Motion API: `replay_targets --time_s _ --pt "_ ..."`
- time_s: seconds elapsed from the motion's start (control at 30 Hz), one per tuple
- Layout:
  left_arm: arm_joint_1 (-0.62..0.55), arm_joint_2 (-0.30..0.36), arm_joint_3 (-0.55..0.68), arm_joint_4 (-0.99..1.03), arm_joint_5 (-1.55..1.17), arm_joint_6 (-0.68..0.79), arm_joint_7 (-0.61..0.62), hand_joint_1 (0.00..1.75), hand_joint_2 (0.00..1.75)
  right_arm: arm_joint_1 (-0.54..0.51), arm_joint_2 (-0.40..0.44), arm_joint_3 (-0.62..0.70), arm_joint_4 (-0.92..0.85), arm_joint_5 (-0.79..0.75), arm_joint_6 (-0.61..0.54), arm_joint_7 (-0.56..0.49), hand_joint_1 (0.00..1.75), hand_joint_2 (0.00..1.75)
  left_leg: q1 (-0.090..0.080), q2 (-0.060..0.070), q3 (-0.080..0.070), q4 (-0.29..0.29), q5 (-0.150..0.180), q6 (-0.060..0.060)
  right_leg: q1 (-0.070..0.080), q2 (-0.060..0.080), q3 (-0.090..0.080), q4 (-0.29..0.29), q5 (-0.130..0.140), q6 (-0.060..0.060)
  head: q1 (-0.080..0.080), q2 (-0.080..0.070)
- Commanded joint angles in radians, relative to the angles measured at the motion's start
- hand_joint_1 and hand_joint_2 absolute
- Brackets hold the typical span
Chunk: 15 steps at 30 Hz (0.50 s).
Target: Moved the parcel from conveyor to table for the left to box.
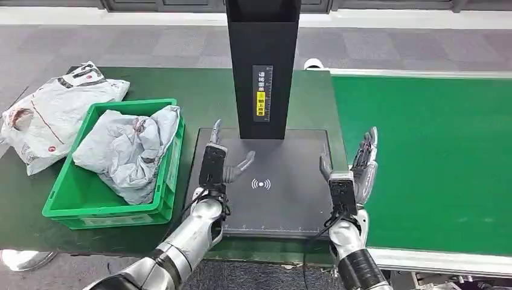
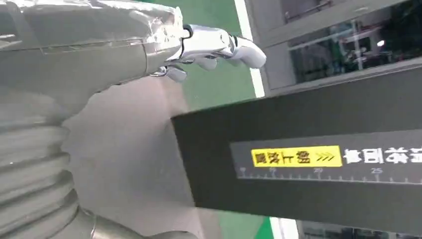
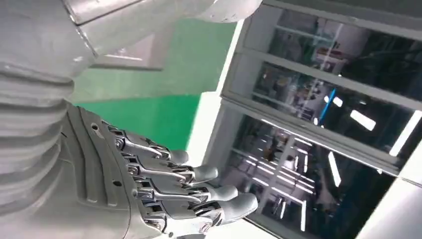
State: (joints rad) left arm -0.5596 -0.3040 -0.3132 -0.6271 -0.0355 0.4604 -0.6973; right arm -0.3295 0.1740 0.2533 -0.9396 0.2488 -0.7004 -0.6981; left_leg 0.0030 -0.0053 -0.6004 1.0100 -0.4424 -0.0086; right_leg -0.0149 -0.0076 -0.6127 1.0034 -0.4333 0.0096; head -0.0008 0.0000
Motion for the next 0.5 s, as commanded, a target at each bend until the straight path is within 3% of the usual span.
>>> replay_targets --time_s 0.03,0.13,0.23,0.3,0.5 --pt "-0.024 -0.006 -0.066 0.089 -0.021 -0.051 -0.001 0.0 1.75 -0.014 0.007 0.057 0.096 -0.049 0.004 0.0 0.0 1.75 0.0 0.001 0.003 -0.001 -0.001 0.0 0.0 0.001 0.003 -0.001 0.0 -0.001 0.0 0.0" --pt "-0.003 -0.003 -0.104 0.074 -0.056 -0.019 -0.001 0.0 1.75 -0.011 0.007 0.094 0.092 -0.097 0.013 0.0 0.0 1.75 0.001 0.001 0.003 -0.001 -0.001 0.0 0.001 0.001 0.004 -0.002 0.0 -0.001 0.0 0.0" --pt "-0.022 -0.015 -0.176 0.118 -0.123 0.067 -0.001 0.0 1.75 0.011 0.074 -0.024 0.076 0.156 0.002 0.0 0.0 1.75 0.0 0.002 0.003 -0.002 -0.001 0.0 0.0 0.002 0.003 -0.002 0.0 -0.001 0.0 0.0" --pt "-0.015 -0.022 -0.212 0.097 -0.153 0.127 -0.001 0.0 1.75 0.03 0.098 -0.059 0.047 0.23 0.002 0.0 0.0 1.75 0.001 0.0 0.004 -0.002 -0.001 0.0 0.001 0.0 0.004 -0.002 -0.001 -0.001 0.0 0.0" --pt "0.034 0.002 -0.258 0.003 -0.128 0.192 -0.001 0.0 1.75 0.048 0.069 -0.017 0.032 0.095 0.002 0.0 0.0 1.75 0.0 -0.001 0.003 -0.002 -0.001 0.0 0.001 -0.001 0.004 -0.002 -0.001 -0.001 0.0 0.0"
